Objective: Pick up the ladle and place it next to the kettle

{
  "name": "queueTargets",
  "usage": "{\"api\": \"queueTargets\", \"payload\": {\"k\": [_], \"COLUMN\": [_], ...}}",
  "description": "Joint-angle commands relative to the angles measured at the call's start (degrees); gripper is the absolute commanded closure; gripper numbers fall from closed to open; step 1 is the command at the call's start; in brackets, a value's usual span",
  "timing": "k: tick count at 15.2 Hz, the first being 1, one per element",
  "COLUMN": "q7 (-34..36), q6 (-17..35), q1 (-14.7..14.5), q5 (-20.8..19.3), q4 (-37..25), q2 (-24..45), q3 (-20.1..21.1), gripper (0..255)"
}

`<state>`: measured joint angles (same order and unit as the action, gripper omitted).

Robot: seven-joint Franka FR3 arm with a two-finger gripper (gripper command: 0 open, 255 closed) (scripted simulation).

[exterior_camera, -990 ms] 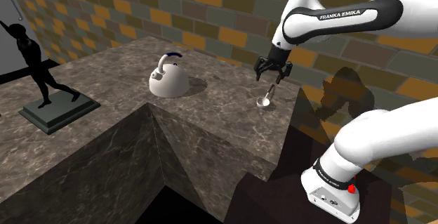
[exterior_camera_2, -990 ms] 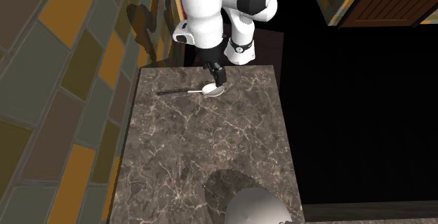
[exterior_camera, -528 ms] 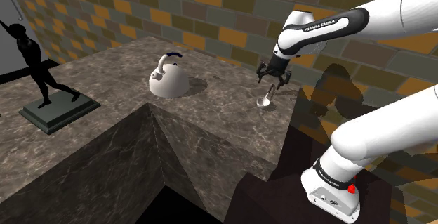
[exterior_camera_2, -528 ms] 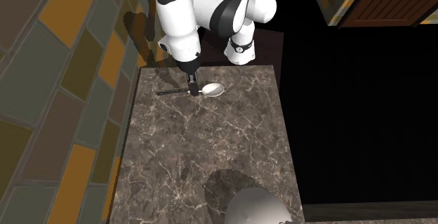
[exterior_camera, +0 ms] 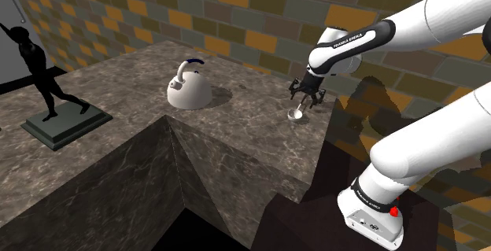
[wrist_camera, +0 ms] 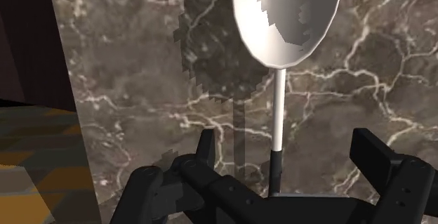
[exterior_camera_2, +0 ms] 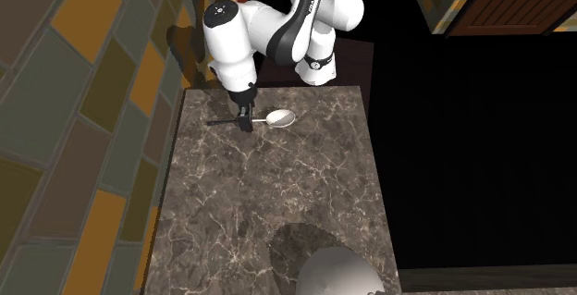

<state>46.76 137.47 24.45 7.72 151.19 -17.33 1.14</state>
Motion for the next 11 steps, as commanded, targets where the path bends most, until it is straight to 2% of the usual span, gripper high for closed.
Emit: {"api": "queueTargets", "payload": {"k": [1, 9, 10, 11], "q7": [-0.1, -0.2, -0.2, -0.2], "q6": [2.0, 2.5, 2.5, 2.5], "q1": [-0.1, -0.2, -0.2, -0.2], "q5": [0.3, 0.3, 0.3, 0.3], "q4": [0.8, 0.9, 0.9, 0.9], "q2": [1.1, 1.5, 1.5, 1.5], "q3": [0.1, 0.1, 0.1, 0.1], "gripper": [0, 0, 255, 255]}}
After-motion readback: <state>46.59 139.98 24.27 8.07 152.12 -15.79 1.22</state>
